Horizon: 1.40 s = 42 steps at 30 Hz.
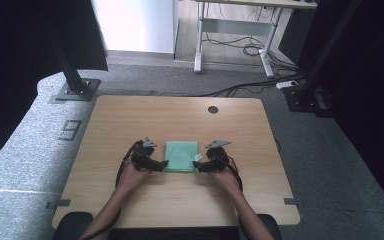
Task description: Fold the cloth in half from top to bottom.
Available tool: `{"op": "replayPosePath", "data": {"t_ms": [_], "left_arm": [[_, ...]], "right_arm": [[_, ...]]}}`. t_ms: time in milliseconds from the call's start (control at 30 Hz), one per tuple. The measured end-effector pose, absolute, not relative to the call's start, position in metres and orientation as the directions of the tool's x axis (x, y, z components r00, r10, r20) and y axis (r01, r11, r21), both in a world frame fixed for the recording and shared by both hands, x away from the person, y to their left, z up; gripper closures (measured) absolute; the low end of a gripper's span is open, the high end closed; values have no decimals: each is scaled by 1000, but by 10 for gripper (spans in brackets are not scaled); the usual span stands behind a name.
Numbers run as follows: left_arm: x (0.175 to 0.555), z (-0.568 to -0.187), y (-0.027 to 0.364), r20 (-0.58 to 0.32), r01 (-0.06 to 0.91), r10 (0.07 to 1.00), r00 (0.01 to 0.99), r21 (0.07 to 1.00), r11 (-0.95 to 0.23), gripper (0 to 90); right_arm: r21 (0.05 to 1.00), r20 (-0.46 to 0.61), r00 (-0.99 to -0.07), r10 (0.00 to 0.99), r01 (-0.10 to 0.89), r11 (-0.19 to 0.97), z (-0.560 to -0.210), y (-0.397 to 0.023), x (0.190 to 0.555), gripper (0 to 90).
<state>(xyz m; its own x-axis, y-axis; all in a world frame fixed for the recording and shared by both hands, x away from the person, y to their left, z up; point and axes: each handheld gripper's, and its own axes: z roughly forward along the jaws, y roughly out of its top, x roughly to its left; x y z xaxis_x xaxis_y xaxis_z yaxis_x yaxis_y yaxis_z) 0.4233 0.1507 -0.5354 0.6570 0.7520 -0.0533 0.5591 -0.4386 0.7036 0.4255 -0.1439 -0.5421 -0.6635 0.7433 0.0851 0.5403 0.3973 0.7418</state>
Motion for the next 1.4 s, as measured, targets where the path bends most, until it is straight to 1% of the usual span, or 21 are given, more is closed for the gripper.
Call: {"op": "replayPosePath", "data": {"t_ms": [233,567,767,1100,1400], "left_arm": [[415,-526,155,-71,549,736,673,715,-432,4],[400,-514,158,-52,523,717,695,720,-455,3],[391,-505,162,-44,510,711,702,727,-459,3],[375,-499,171,-14,493,707,707,727,-478,3],[360,-503,183,-10,501,716,698,721,-479,0]], "right_arm": [[736,76,-671,737,536,413,-534,-147,420,111],[730,58,-692,719,521,443,-525,-146,410,44],[732,45,-708,705,504,459,-519,-147,402,19],[740,17,-717,697,478,474,-508,-155,385,0],[744,3,-715,699,469,476,-505,-169,369,0]]}}
